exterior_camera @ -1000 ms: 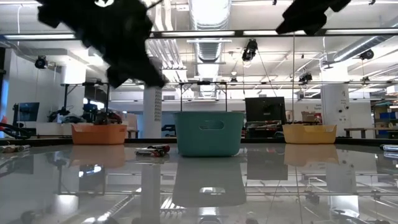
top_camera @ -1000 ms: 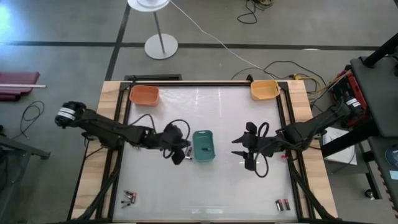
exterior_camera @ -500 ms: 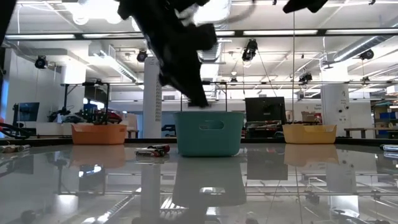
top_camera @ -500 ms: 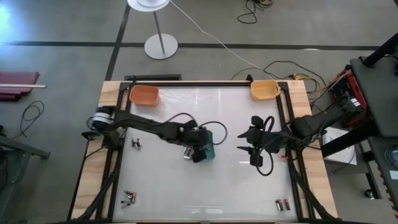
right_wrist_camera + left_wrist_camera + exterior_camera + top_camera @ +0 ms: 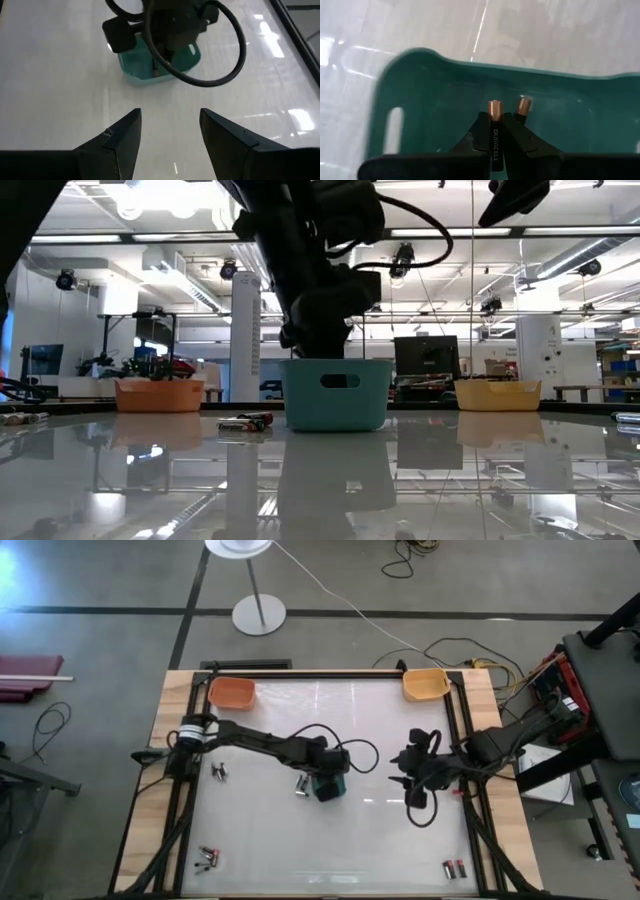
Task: Sort batteries
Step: Put the gold battery into the green bin, then put the black battery into the yellow bin
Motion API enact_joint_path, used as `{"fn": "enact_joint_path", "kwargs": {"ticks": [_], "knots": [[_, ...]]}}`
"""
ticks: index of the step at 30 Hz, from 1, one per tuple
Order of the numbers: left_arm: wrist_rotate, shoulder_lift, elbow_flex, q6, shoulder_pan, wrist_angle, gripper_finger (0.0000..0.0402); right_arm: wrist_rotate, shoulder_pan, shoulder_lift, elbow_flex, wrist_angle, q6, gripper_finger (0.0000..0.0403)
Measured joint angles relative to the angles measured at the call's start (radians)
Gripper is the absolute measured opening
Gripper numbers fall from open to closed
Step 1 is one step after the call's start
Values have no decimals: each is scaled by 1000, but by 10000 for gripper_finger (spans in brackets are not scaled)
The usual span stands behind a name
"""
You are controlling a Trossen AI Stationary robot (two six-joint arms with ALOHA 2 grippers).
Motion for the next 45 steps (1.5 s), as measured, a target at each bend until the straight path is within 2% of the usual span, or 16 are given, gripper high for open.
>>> {"fn": "enact_joint_path", "kwargs": {"ticks": [12,15,21,23,27,30,34,37,41,45], "knots": [[-12,63,10,24,0,10,10,1,2,0,0,23,3,194],[-15,61,9,35,0,13,32,0,2,0,0,27,3,194],[-25,51,8,55,-5,20,100,0,2,0,0,30,12,194],[-54,33,6,77,-23,17,121,0,2,0,-1,30,22,194],[-193,-60,-14,105,-108,21,144,1,2,0,-2,6,72,194],[-230,-150,-64,99,-169,48,149,0,-2,0,-2,-92,213,194],[-234,-290,-239,55,-237,254,150,-30,-23,11,-21,-333,549,194],[-226,-395,-457,41,-280,567,150,-201,-50,38,-83,-435,754,194],[-220,-483,-730,42,-307,1009,151,-344,-74,73,-184,-337,861,194],[-201,-504,-909,63,-326,1366,151,-431,-130,113,-269,-266,920,194]]}}
